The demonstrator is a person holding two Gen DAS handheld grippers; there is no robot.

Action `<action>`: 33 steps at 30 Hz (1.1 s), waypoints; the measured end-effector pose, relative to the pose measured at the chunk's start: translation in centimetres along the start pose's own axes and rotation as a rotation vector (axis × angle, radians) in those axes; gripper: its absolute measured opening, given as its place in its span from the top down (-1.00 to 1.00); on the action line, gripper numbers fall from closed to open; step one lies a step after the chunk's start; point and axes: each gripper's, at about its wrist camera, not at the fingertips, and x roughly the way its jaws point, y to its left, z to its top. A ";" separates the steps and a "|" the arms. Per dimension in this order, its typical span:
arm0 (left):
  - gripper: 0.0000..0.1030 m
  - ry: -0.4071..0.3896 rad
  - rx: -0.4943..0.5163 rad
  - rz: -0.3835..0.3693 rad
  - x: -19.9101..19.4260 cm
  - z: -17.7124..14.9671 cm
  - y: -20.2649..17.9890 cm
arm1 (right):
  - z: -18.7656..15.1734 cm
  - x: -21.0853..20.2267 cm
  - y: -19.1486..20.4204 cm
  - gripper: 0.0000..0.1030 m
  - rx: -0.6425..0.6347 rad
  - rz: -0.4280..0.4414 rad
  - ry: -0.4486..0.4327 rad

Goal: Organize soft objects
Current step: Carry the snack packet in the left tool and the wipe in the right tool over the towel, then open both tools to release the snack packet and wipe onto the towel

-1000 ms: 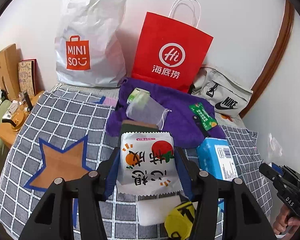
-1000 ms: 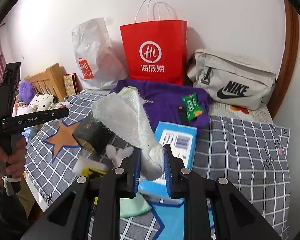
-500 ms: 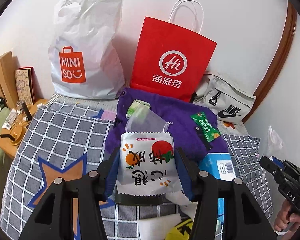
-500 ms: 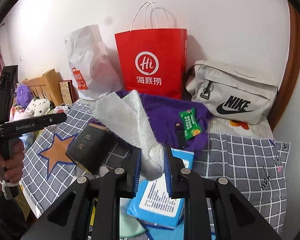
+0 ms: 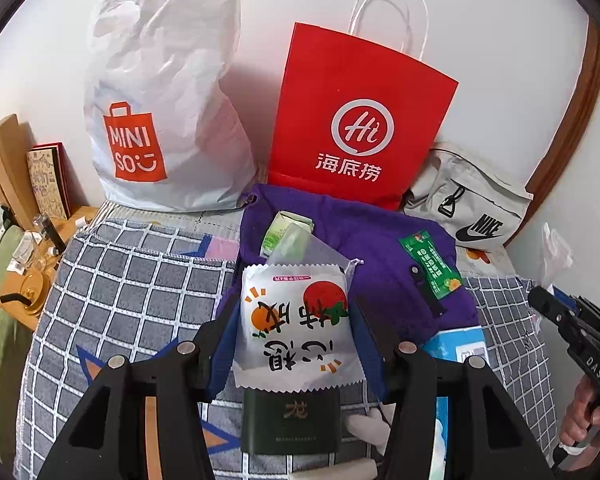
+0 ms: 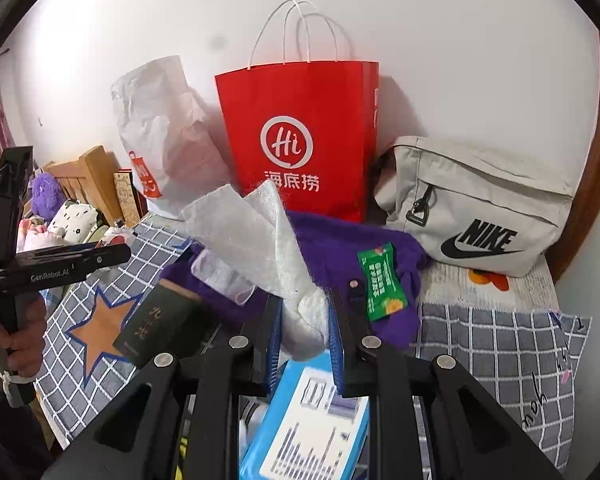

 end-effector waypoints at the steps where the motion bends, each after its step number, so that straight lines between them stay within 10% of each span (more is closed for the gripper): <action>1: 0.00 0.003 0.001 0.002 0.3 0.1 0.0 | 0.3 0.4 -0.3 0.59 0.004 0.001 0.002; 33: 0.00 0.187 0.065 -0.025 12.7 3.1 -1.1 | -0.7 16.9 -4.4 0.59 0.011 0.117 0.298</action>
